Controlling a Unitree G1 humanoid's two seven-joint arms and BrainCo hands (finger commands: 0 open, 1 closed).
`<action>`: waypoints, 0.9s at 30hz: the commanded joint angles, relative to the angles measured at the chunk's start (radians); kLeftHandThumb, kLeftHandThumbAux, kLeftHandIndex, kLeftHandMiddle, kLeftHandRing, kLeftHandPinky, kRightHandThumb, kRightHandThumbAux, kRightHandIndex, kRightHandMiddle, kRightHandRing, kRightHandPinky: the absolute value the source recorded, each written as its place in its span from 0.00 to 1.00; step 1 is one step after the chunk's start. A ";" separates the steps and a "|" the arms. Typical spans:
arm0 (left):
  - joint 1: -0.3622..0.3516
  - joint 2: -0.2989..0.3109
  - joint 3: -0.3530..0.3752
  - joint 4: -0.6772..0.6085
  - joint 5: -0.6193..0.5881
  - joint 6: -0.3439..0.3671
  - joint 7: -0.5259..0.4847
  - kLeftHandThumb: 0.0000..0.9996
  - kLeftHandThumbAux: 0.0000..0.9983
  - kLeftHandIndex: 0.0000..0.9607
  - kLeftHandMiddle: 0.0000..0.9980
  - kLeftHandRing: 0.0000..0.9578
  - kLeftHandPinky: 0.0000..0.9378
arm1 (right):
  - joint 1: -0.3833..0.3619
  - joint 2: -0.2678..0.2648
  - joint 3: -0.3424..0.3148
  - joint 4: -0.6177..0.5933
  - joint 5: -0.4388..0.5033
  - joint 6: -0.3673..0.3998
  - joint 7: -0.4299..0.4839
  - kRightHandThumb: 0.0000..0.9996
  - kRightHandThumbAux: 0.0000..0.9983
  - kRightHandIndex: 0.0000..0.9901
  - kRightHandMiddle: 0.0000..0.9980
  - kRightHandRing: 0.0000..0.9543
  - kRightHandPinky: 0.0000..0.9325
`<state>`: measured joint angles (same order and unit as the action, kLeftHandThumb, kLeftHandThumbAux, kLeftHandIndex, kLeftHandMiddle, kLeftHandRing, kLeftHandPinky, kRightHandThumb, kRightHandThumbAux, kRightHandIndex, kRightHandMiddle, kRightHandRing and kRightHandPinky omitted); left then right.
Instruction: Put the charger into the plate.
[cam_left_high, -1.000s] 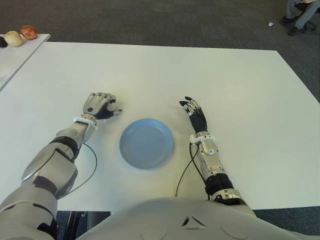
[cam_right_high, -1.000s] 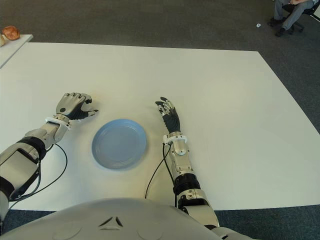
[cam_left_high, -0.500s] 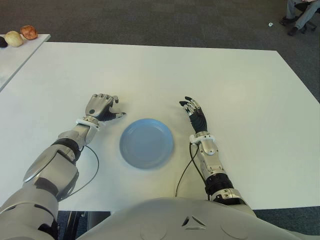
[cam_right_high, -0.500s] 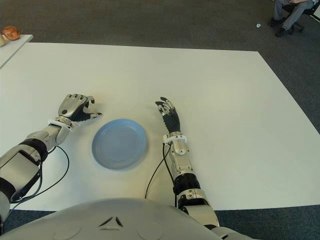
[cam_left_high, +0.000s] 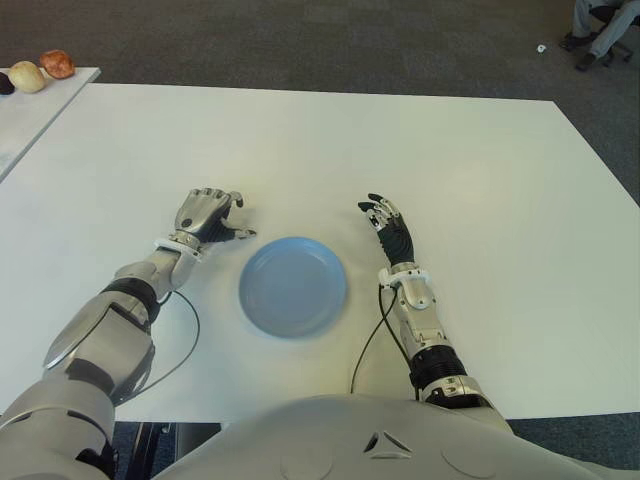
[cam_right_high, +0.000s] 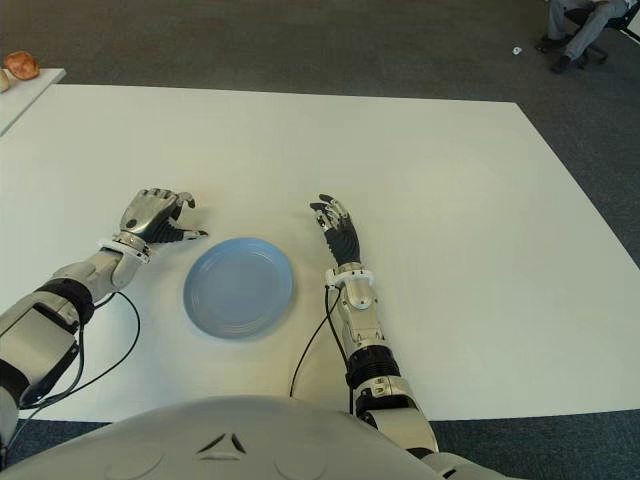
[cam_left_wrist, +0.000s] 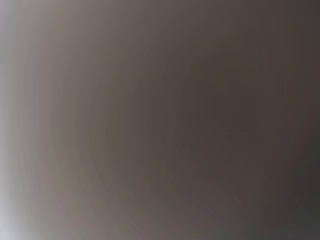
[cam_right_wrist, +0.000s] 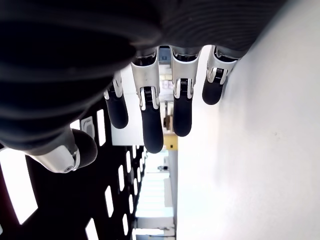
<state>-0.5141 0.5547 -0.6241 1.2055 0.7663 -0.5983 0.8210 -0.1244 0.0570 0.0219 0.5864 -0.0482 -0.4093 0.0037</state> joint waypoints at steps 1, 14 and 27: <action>0.031 0.019 0.026 -0.022 -0.013 -0.044 -0.018 0.75 0.70 0.46 0.89 0.92 0.91 | 0.038 0.003 0.001 0.055 -0.001 0.035 -0.007 0.00 0.49 0.20 0.33 0.24 0.05; 0.051 0.094 0.189 -0.227 -0.119 -0.127 -0.121 0.75 0.70 0.46 0.89 0.92 0.93 | 0.028 0.004 0.003 0.077 -0.006 0.018 -0.018 0.00 0.50 0.21 0.34 0.25 0.06; 0.106 0.086 0.305 -0.380 -0.188 -0.145 -0.207 0.75 0.70 0.46 0.90 0.93 0.95 | 0.012 0.001 0.000 0.110 -0.003 0.001 -0.015 0.00 0.49 0.20 0.33 0.25 0.06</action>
<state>-0.4316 0.6492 -0.3388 0.8452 0.5958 -0.7436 0.6461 -0.1555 0.0577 0.0219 0.6396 -0.0505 -0.4436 -0.0094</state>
